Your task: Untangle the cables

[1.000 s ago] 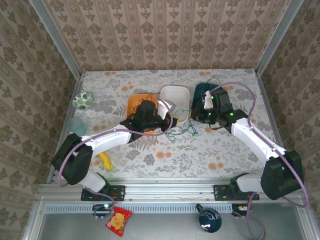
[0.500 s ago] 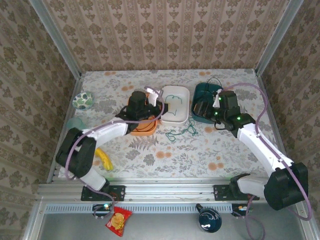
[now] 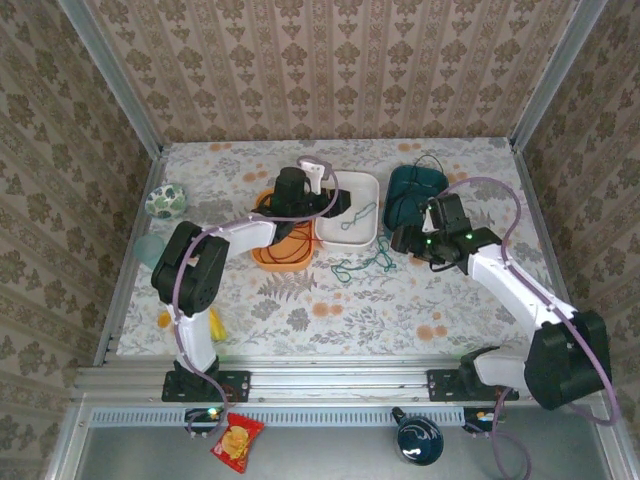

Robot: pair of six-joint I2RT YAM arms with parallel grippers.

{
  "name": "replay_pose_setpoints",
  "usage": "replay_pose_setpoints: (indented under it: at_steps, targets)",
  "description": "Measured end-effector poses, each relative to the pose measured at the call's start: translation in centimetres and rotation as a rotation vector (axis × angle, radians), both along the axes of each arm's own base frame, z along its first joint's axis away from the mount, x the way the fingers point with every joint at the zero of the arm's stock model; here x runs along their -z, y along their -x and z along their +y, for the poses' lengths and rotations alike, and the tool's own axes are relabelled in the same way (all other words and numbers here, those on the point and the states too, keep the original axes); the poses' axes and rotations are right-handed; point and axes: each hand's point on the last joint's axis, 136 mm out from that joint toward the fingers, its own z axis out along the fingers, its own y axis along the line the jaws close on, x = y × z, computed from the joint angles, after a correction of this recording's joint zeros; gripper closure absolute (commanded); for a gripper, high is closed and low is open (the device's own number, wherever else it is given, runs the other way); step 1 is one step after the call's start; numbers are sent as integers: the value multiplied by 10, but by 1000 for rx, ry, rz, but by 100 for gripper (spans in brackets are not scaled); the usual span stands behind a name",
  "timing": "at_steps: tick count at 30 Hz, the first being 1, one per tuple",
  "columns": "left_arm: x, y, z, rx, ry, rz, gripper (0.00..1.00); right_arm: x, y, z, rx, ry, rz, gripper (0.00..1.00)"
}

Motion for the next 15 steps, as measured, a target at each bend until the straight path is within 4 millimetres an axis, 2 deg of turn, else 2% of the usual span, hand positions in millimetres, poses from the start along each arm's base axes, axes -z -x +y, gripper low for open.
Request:
replay_pose_setpoints:
  at_steps: [2,4,8,11,13,15]
  targets:
    - [-3,4,2,-6,-8,-20,35,14,2,3,-21,19,41,38]
    - [-9,17,4,2,-26,-47,34,28,3,6,-38,34,86,39]
    - [-31,57,-2,49,-75,-133,33,50,2,12,-53,49,157,43]
    - [-41,90,-12,91,-119,-191,33,59,-5,20,-70,46,184,45]
    - [-36,106,-16,101,-153,-200,33,61,-9,28,-89,40,192,45]
    - [-19,114,-14,79,-206,-183,33,62,-10,40,-123,35,196,45]
